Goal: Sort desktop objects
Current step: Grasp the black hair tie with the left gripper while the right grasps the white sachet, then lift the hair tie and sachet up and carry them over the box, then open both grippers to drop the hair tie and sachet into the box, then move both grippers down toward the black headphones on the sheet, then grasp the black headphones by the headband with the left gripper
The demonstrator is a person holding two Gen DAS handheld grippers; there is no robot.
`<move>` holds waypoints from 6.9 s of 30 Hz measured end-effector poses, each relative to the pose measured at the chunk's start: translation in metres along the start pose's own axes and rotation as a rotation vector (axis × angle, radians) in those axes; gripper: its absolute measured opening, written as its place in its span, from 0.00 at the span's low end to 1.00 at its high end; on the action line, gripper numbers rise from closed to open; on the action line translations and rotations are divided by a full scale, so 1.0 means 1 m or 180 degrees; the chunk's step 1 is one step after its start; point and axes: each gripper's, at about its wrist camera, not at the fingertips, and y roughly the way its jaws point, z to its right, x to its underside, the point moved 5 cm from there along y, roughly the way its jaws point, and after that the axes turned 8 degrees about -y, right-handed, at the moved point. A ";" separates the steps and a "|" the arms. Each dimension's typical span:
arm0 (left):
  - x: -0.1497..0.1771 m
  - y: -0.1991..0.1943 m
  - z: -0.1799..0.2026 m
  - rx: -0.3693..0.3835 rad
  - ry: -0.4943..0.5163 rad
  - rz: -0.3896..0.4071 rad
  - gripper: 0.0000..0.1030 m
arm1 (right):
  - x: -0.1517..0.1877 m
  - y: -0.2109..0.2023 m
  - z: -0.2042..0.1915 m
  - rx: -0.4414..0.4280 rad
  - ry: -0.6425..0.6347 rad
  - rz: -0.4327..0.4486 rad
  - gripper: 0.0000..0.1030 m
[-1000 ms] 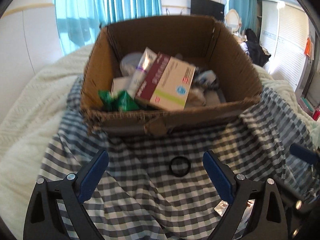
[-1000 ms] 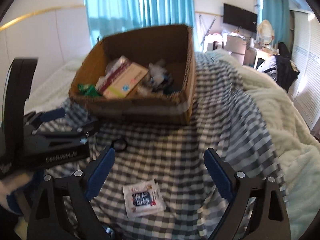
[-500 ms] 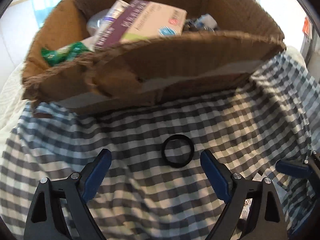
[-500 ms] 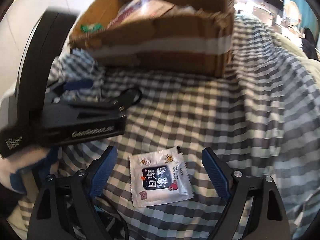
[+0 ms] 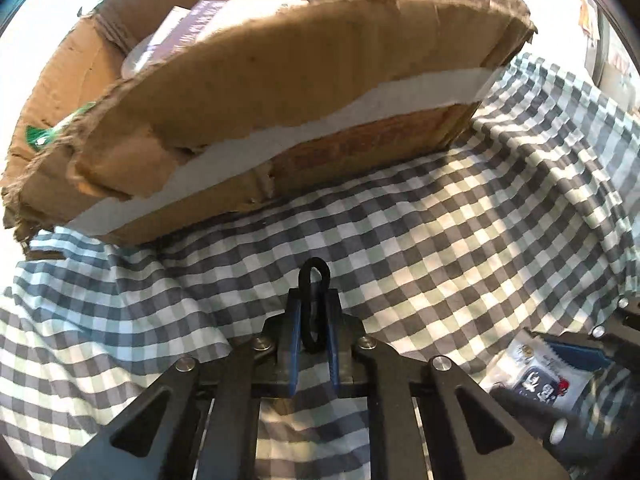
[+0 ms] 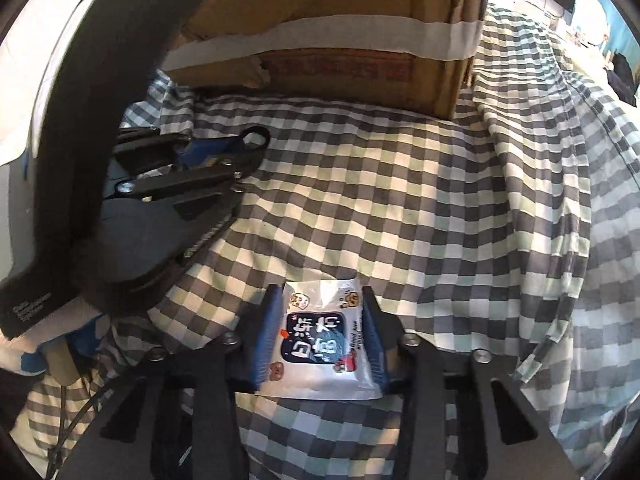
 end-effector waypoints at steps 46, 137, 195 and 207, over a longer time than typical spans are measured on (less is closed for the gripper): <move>-0.073 -0.195 -0.032 0.0446 -0.0368 0.1355 0.05 | -0.084 -0.219 -0.013 0.0643 0.0117 0.2206 0.02; -0.133 -0.257 -0.086 0.0181 -0.0726 0.1739 1.00 | -0.120 -0.282 0.006 0.0888 0.0219 0.2447 0.83; 0.138 -0.086 0.029 0.0417 0.0040 -0.0819 0.26 | 0.066 -0.094 -0.024 0.0051 0.0582 0.0372 0.45; 0.107 -0.121 0.027 0.0527 -0.0052 -0.0370 0.12 | 0.061 -0.109 -0.031 0.0077 0.0472 0.0536 0.28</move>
